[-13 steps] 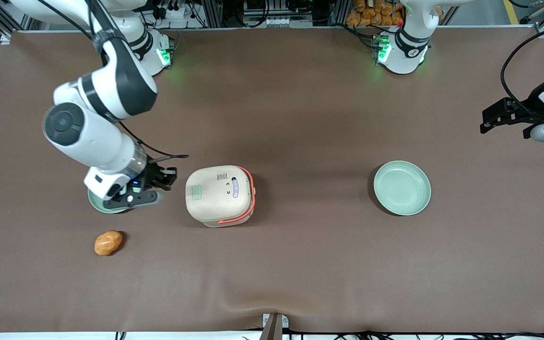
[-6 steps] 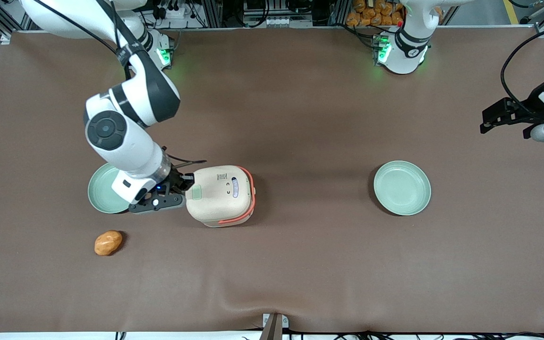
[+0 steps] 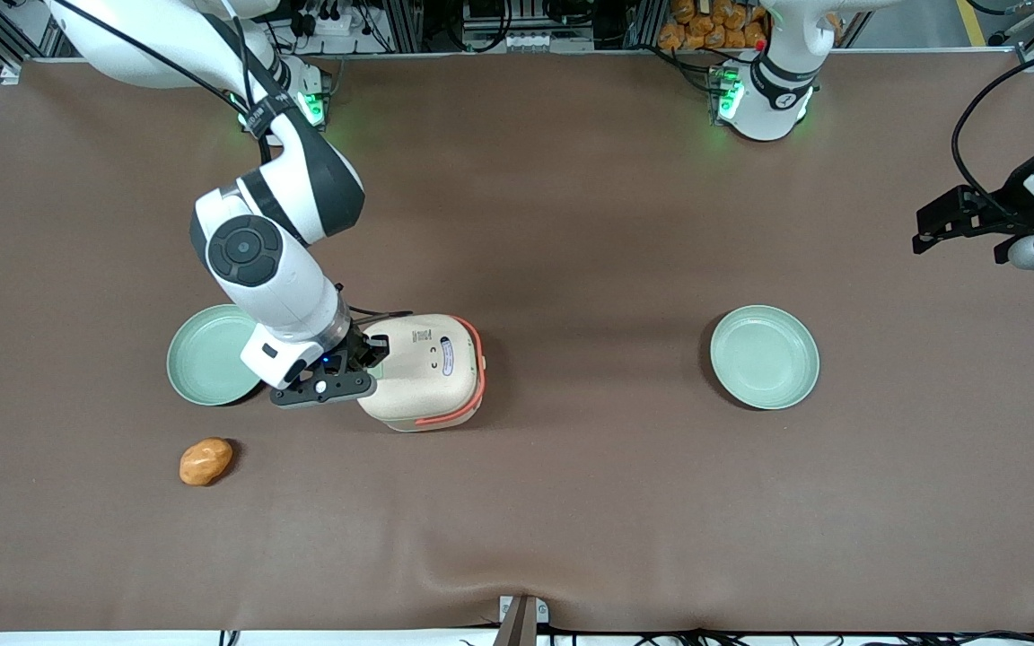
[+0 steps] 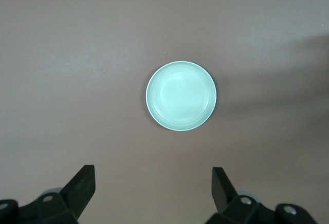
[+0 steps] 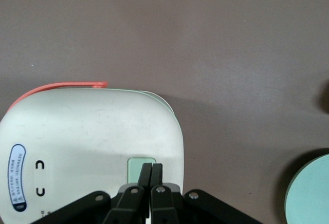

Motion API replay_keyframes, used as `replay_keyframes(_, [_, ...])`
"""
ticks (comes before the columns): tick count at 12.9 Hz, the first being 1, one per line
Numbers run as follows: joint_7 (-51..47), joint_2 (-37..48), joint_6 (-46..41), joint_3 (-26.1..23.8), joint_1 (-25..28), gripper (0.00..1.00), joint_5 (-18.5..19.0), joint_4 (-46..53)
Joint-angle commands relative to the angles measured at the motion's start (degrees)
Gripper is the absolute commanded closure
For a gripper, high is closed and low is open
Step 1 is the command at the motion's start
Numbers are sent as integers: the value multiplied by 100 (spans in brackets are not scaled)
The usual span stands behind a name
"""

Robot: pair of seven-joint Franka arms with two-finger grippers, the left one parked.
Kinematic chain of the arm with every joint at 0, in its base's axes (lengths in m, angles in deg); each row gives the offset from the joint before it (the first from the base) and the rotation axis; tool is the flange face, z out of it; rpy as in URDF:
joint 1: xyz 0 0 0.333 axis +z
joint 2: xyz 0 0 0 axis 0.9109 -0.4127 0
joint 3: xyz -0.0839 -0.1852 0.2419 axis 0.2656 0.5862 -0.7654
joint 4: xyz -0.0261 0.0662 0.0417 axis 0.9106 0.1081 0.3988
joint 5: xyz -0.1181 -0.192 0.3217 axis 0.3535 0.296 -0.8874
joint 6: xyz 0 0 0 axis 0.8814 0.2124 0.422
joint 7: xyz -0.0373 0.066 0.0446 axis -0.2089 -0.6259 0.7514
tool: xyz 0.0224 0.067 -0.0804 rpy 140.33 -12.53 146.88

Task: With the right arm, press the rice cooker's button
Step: 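Press down on the rice cooker's lid button with the right gripper tips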

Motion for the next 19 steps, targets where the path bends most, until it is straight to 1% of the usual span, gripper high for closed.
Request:
replay_keyframes(1, [-177, -160, 30, -66, 47, 95, 227, 139])
replay_keyframes(9, [-177, -309, 145, -66, 91, 94, 218, 121])
replay_keyframes(13, [-177, -397, 162, -66, 108, 94, 288, 43])
replay_keyframes(16, [-177, -406, 487, -58, 108, 94, 297, -194])
replay_keyframes(19, [-186, -441, 541, -66, 108, 94, 350, -318])
